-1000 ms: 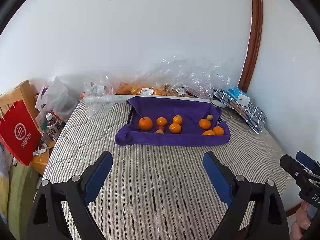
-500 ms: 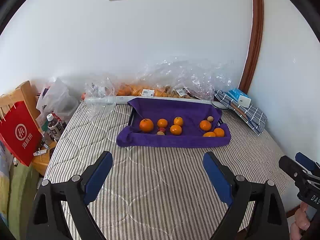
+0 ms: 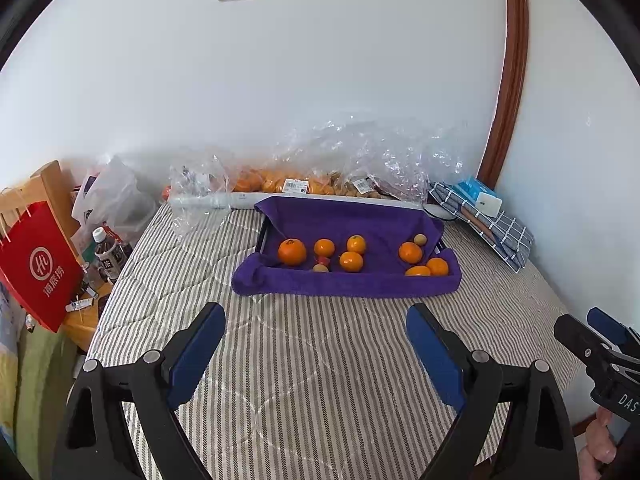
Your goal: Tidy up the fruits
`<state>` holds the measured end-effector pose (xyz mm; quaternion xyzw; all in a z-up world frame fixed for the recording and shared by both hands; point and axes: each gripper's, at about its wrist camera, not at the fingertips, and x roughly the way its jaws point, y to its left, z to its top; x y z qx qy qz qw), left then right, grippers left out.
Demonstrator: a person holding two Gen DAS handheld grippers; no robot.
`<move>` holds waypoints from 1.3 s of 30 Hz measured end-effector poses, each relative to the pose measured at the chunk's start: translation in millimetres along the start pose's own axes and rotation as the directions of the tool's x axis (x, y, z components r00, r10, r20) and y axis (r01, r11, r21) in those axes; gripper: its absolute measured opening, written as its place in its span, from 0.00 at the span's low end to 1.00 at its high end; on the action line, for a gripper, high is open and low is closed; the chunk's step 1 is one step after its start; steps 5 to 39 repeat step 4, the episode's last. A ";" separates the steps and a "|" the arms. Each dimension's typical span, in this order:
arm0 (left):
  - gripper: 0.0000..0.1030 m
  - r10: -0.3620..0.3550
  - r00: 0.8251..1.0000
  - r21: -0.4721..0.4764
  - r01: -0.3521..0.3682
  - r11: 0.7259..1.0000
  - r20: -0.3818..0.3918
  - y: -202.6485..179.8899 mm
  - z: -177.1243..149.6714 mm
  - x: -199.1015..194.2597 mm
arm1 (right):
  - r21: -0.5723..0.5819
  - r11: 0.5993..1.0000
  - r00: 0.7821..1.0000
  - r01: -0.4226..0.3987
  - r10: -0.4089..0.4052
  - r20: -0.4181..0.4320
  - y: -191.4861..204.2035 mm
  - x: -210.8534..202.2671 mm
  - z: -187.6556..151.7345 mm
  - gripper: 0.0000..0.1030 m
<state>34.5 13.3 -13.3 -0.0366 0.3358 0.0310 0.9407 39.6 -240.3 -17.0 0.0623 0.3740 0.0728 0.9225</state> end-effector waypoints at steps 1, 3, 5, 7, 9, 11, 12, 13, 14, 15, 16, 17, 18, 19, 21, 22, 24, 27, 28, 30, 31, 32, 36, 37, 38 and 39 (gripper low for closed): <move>0.89 0.002 1.000 -0.001 -0.002 1.000 0.000 0.1 -0.1 -0.1 | 0.000 1.000 1.000 0.001 -0.001 -0.001 0.2 0.5 0.0 0.97; 0.89 0.004 1.000 0.001 -0.004 1.000 0.001 -0.1 0.4 0.3 | 0.003 1.000 1.000 0.001 -0.001 -0.006 0.3 2.5 0.4 0.97; 0.89 0.011 1.000 0.004 -0.011 1.000 0.000 -0.4 1.1 0.9 | 0.005 1.000 1.000 0.000 0.000 -0.007 0.1 3.1 0.6 0.97; 0.89 0.011 1.000 0.004 -0.011 1.000 0.000 -0.4 1.1 0.9 | 0.005 1.000 1.000 0.000 0.000 -0.007 0.1 3.1 0.6 0.97; 0.89 0.011 1.000 0.004 -0.011 1.000 0.000 -0.4 1.1 0.9 | 0.005 1.000 1.000 0.000 0.000 -0.007 0.1 3.1 0.6 0.97; 0.89 0.011 1.000 0.004 -0.011 1.000 0.000 -0.4 1.1 0.9 | 0.005 1.000 1.000 0.000 0.000 -0.007 0.1 3.1 0.6 0.97; 0.89 0.011 1.000 0.004 -0.011 1.000 0.000 -0.4 1.1 0.9 | 0.005 1.000 1.000 0.000 0.000 -0.007 0.1 3.1 0.6 0.97; 0.89 0.011 1.000 0.004 -0.011 1.000 0.000 -0.4 1.1 0.9 | 0.005 1.000 1.000 0.000 0.000 -0.007 0.1 3.1 0.6 0.97; 0.89 0.011 1.000 0.004 -0.011 1.000 0.000 -0.4 1.1 0.9 | 0.005 1.000 1.000 0.000 0.000 -0.007 0.1 3.1 0.6 0.97; 0.89 0.011 1.000 0.004 -0.011 1.000 0.000 -0.4 1.1 0.9 | 0.005 1.000 1.000 0.000 0.000 -0.007 0.1 3.1 0.6 0.97; 0.89 0.011 1.000 0.004 -0.011 1.000 0.000 -0.4 1.1 0.9 | 0.005 1.000 1.000 0.000 0.000 -0.007 0.1 3.1 0.6 0.97; 0.89 0.011 1.000 0.004 -0.011 1.000 0.000 -0.4 1.1 0.9 | 0.005 1.000 1.000 0.000 0.000 -0.007 0.1 3.1 0.6 0.97; 0.89 0.011 1.000 0.004 -0.011 1.000 0.000 -0.4 1.1 0.9 | 0.005 1.000 1.000 0.000 0.000 -0.007 0.1 3.1 0.6 0.97; 0.89 0.011 1.000 0.004 -0.011 1.000 0.000 -0.4 1.1 0.9 | 0.005 1.000 1.000 0.000 0.000 -0.007 0.1 3.1 0.6 0.97; 0.89 0.011 1.000 0.004 -0.011 1.000 0.000 -0.4 1.1 0.9 | 0.005 1.000 1.000 0.000 0.000 -0.007 0.1 3.1 0.6 0.97; 0.89 0.011 1.000 0.004 -0.011 1.000 0.000 -0.4 1.1 0.9 | 0.005 1.000 1.000 0.000 0.000 -0.007 0.1 3.1 0.6 0.97; 0.89 0.011 1.000 0.004 -0.011 1.000 0.000 -0.4 1.1 0.9 | 0.005 1.000 1.000 0.000 0.000 -0.007 0.1 3.1 0.6 0.97; 0.89 0.011 1.000 0.004 -0.011 1.000 0.000 -0.4 1.1 0.9 | 0.005 1.000 1.000 0.000 0.000 -0.007 0.1 3.1 0.6 0.97; 0.89 0.011 1.000 0.004 -0.011 1.000 0.000 -0.4 1.1 0.9 | 0.005 1.000 1.000 0.000 0.000 -0.007 0.1 3.1 0.6 0.97; 0.89 0.011 1.000 0.004 -0.011 1.000 0.000 -0.4 1.1 0.9 | 0.005 1.000 1.000 0.000 0.000 -0.007 0.1 3.1 0.6 0.97; 0.89 0.011 1.000 0.004 -0.011 1.000 0.000 -0.4 1.1 0.9 | 0.005 1.000 1.000 0.000 0.000 -0.007 0.1 3.1 0.6 0.97; 0.89 0.011 1.000 0.004 -0.011 1.000 0.000 -0.4 1.1 0.9 | 0.005 1.000 1.000 0.000 0.000 -0.007 0.1 3.1 0.6 0.97; 0.89 0.011 1.000 0.004 -0.011 1.000 0.000 -0.4 1.1 0.9 | 0.005 1.000 1.000 0.000 0.000 -0.007 0.1 3.1 0.6 0.97; 0.89 0.011 1.000 0.004 -0.011 1.000 0.000 -0.4 1.1 0.9 | 0.005 1.000 1.000 0.000 0.000 -0.007 0.1 3.1 0.6 0.97; 0.89 0.011 1.000 0.004 -0.011 1.000 0.000 -0.4 1.1 0.9 | 0.005 1.000 1.000 0.000 0.000 -0.007 0.1 3.1 0.6 0.97; 0.89 0.011 1.000 0.004 -0.011 1.000 0.000 -0.4 1.1 0.9 | 0.005 1.000 1.000 0.000 0.000 -0.007 0.1 3.1 0.6 0.97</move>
